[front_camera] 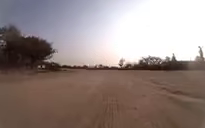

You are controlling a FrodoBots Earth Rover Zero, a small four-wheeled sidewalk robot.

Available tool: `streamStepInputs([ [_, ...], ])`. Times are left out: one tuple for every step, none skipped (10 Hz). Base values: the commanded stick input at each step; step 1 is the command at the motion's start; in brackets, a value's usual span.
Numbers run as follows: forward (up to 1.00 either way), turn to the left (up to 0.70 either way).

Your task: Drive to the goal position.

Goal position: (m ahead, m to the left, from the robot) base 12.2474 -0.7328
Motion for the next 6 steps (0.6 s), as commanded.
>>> streamStepInputs([
  [0.7,0.0],
  [0.7,0.0],
  [0.7,0.0],
  [0.7,0.0],
  [0.7,0.0],
  [0.7,0.0],
])
